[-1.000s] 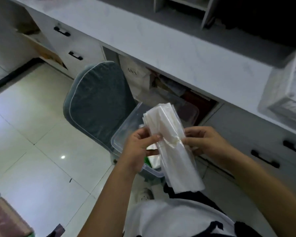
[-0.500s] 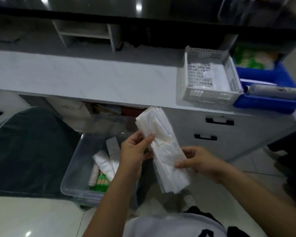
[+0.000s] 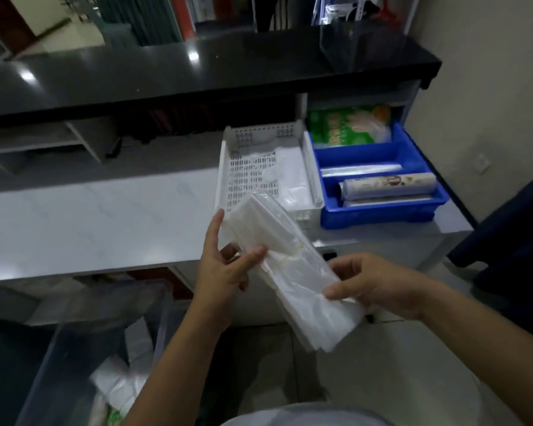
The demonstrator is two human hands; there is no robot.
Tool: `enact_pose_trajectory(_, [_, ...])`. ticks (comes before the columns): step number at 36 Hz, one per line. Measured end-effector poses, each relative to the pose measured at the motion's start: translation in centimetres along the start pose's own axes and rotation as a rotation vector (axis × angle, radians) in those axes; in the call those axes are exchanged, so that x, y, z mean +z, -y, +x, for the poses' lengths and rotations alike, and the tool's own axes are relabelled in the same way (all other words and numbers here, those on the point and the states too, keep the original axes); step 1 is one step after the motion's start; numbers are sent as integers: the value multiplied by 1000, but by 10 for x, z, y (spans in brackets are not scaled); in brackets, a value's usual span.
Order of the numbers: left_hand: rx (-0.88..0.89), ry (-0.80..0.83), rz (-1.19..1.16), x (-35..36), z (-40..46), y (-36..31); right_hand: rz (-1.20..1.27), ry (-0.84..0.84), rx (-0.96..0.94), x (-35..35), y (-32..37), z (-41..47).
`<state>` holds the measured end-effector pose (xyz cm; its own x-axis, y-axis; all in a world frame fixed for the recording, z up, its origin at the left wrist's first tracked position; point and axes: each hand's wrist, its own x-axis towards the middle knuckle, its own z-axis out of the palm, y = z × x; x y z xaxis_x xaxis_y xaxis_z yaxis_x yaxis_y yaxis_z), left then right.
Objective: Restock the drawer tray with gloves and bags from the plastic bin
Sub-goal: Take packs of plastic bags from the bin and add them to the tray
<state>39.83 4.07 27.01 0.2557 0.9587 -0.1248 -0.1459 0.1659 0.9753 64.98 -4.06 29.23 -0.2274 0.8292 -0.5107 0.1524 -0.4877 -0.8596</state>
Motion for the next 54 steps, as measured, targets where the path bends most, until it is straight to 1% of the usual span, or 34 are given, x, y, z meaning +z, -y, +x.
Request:
enact_pose_trajectory(3, [17, 60, 33, 22, 23, -10, -116, -59, -114, -31, 15, -3])
enact_pose_trajectory(7, [77, 89, 109, 40, 47, -31, -291, -190, -265, -66, 33, 1])
enact_pose_trajectory(11, [115, 229, 178, 58, 75, -54, -484, -290, -357, -99, 50, 1])
enact_pose_trajectory(14, [132, 338, 218, 71, 105, -73, -645, -426, -400, -123, 66, 0])
enact_pose_trajectory(16, [204, 364, 292, 81, 127, -84, -740, -553, -436, -139, 79, 1])
enact_pose_trajectory(18, [330, 357, 423, 92, 149, -94, -819, -646, -453, -155, 94, 4])
enact_pose_trajectory(21, [567, 315, 670, 108, 182, -110, -942, -676, -360, -181, 119, 11])
enact_pose_trajectory(23, [748, 361, 818, 120, 204, -121, -992, -706, -306, -199, 133, 20])
enact_pose_trajectory(26, [867, 486, 1108, 144, 233, -135, -1086, -787, -243, -224, 145, 38])
enact_pose_trajectory(29, [937, 556, 1418, 172, 265, -136, -1134, -819, -180, -244, 151, 57])
enact_pose_trajectory(31, [940, 585, 1552, 189, 288, -132, -1131, -825, -171, -255, 151, 70])
enact_pose_trajectory(33, [923, 628, 1611, 201, 309, -128, -1160, -827, -151, -263, 148, 81])
enact_pose_trajectory(36, [911, 699, 1646, 209, 332, -113, -1193, -803, -129, -278, 139, 96])
enact_pose_trajectory(40, [871, 743, 1659, 216, 349, -86, -1209, -681, -50, -297, 124, 116])
enact_pose_trajectory(43, [775, 727, 1684, 219, 355, -61, -1257, -609, 17, -309, 112, 134])
enact_pose_trajectory(47, [612, 670, 1671, 226, 359, -24, -1285, -541, 35, -325, 94, 158])
enact_pose_trajectory(50, [550, 578, 1696, 231, 365, -1, -1382, -516, 2, -340, 82, 176])
enact_pose_trajectory(54, [477, 533, 1747, 238, 365, 24, -1515, -493, -98, -357, 65, 194])
